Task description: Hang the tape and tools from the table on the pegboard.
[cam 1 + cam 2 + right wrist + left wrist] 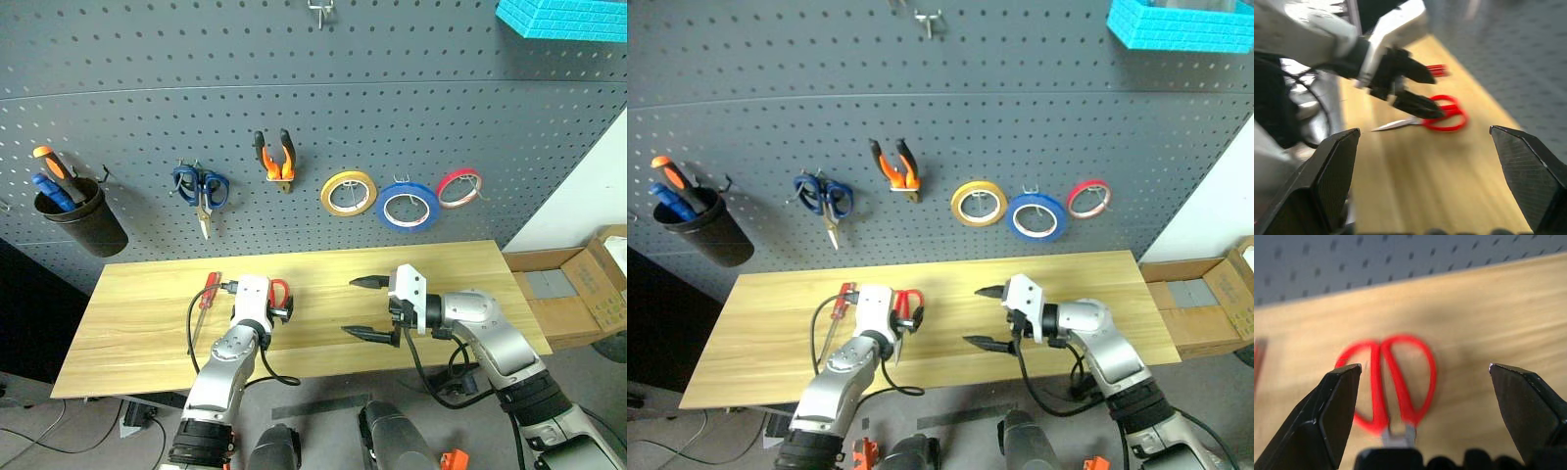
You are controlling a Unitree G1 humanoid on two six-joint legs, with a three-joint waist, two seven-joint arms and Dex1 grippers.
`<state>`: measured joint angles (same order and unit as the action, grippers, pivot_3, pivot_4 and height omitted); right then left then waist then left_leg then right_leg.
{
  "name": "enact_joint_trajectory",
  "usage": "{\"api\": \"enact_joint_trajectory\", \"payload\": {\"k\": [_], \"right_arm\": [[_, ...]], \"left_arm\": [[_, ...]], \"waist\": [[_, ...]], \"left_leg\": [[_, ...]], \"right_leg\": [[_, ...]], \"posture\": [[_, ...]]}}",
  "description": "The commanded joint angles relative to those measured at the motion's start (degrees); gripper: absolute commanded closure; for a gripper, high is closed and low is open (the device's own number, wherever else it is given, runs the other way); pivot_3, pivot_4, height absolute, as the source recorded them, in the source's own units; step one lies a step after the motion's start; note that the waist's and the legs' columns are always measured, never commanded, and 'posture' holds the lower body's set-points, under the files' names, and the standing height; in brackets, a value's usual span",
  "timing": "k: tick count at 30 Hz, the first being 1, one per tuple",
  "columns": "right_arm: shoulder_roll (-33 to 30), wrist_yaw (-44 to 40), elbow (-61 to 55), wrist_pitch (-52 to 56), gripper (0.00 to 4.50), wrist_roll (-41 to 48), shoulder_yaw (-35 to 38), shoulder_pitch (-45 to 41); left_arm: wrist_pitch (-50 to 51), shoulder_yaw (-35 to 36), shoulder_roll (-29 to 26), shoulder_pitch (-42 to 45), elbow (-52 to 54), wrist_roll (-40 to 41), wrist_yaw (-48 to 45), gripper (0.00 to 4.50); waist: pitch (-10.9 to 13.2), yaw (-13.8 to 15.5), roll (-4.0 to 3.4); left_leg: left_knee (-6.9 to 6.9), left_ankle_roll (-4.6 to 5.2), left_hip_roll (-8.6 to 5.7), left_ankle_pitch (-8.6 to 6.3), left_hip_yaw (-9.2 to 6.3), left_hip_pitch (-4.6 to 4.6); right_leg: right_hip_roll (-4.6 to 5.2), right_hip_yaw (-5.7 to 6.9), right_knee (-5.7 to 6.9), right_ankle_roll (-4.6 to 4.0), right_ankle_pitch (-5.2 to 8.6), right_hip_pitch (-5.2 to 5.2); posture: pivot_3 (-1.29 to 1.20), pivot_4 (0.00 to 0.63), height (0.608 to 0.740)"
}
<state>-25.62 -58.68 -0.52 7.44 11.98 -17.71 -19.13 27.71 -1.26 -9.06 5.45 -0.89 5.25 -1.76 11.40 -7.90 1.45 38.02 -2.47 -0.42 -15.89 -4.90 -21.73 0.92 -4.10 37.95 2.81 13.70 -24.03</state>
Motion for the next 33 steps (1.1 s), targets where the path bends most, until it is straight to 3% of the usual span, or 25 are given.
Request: {"api": "enact_joint_trajectory", "payload": {"k": [1,12,28,31,33], "right_arm": [[1.1,-2.4,3.5,-5.1,0.04,-1.4,-1.8,-0.7],[9.0,0.5,7.9,-6.1,0.04,-3.6,-3.1,-5.1],[10.5,1.3,5.5,-5.0,0.04,-4.8,-4.8,-3.5],[11.0,1.4,6.4,-5.4,0.00,-5.0,-4.9,-3.8],[11.2,1.5,7.5,-6.1,0.00,-5.6,-5.1,-4.0]], "left_arm": [[1.4,2.1,1.0,-2.2,1.6,-0.9,2.4,0.00],[6.7,3.2,3.2,-5.9,0.0,3.6,-3.4,0.00],[8.0,1.3,-3.0,4.2,-9.1,1.9,-12.3,0.00],[8.8,1.3,-3.6,4.5,-9.2,1.4,-11.9,0.56],[9.1,1.2,-3.7,4.5,-9.2,1.3,-11.9,1.19]], "waist": [[0.3,0.2,0.13],[1.2,3.4,0.01],[1.2,4.6,-0.10],[1.2,4.7,-0.10],[1.2,4.8,-0.10]], "left_leg": [[0.00,0.00,-0.02,0.00,0.00,0.07],[-0.04,0.00,0.06,0.00,-0.09,0.16],[-0.08,-0.01,0.01,0.00,-0.25,0.20],[-0.10,-0.02,0.02,0.00,-0.28,0.20],[-0.10,-0.02,0.01,0.00,-0.30,0.19]], "right_leg": [[-0.02,0.01,0.00,0.00,0.00,0.07],[-0.05,0.04,-0.03,0.00,0.01,0.15],[0.04,0.20,-0.14,0.01,0.02,0.27],[0.05,0.20,-0.14,0.01,0.02,0.27],[0.09,0.22,-0.15,0.01,0.02,0.27]], "posture": [[-0.09,0.219,0.740],[-0.04,0.238,0.740],[-0.01,0.214,0.740],[-0.01,0.208,0.740],[0.00,0.202,0.740]]}}
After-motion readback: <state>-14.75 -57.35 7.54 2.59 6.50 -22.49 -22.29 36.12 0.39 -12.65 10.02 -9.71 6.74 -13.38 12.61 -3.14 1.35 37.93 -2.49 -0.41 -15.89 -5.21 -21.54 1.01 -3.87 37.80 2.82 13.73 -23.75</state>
